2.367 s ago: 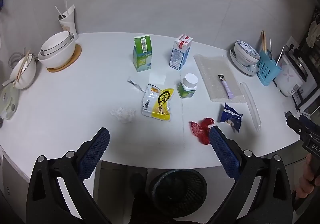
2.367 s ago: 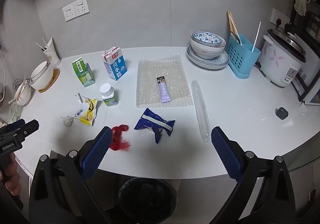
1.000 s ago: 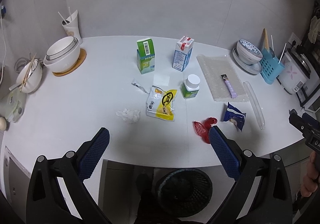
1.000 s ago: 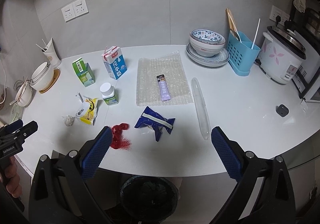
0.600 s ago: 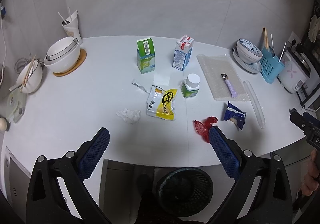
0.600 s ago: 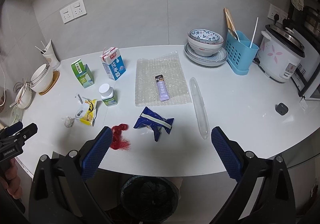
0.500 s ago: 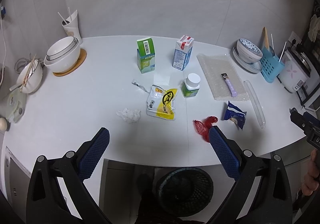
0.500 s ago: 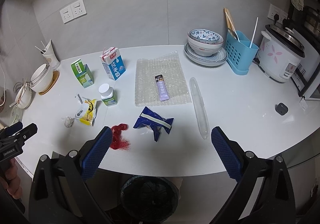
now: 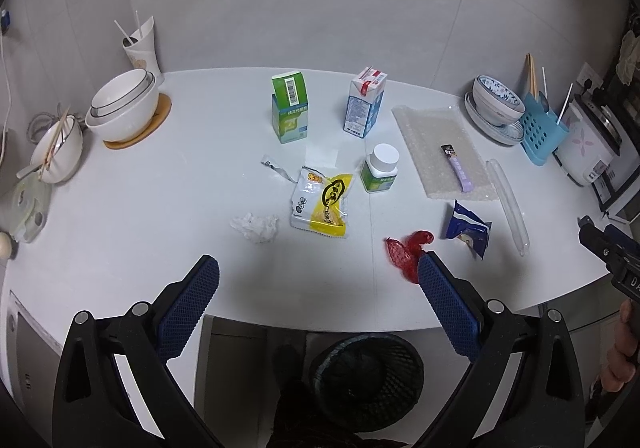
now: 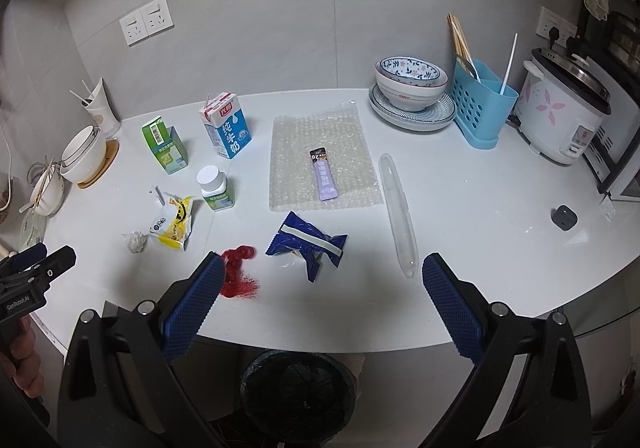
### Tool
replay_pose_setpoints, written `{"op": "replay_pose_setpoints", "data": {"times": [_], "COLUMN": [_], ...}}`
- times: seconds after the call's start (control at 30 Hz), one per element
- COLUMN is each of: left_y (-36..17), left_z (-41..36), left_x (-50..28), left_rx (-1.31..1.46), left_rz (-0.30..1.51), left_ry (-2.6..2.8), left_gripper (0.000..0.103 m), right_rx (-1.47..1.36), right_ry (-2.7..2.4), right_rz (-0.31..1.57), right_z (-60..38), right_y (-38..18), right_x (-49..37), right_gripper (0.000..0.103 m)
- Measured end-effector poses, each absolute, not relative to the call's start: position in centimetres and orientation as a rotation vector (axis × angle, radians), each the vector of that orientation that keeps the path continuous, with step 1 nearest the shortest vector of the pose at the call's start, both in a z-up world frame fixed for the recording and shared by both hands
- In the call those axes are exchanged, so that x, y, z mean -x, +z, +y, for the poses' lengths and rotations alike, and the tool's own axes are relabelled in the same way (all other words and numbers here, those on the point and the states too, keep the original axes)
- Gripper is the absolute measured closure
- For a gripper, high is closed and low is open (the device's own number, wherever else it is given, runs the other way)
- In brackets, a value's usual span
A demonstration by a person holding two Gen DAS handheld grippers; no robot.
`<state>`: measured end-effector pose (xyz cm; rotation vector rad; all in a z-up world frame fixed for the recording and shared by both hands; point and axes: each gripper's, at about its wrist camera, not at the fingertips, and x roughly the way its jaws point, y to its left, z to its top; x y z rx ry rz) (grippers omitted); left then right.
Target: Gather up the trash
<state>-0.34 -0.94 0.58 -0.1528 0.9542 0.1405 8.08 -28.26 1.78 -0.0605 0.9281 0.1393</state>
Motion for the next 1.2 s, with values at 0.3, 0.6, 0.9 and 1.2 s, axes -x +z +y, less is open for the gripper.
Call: {"op": "replay_pose_setpoints", "data": {"times": [0.3,0.6,0.9,1.2], "left_y": [0.4,-0.2,-3.1,-8.8], "left_z": [-0.9,0.1,4.8,8.6], "left_x": [0.3,-0.4,-2.6,-5.5], "left_rx": [0.154,0.164,0.192,0.194], "left_rz": [0.957,0.970,1.022,1.127], "left_ry": [0.143,0.157,0.227,0.231], "left_gripper": [0.006,0.006,0.007,0.007], "right_rx": [0.057,0.059,0.073,0.084], "right_ry": [0.145,0.152,0.154,0.117], "right_rz": [0.931,0.947,1.015,1.128], "right_z": [-28.1,-27.4,-25.2,-23.4], "right_y": [1.7,1.2,-1.6,-6.5], "right_x": [-8.2,-9.2,-12.0,-15.9], "right_gripper": [0.008,0.008,0.008,0.008]}}
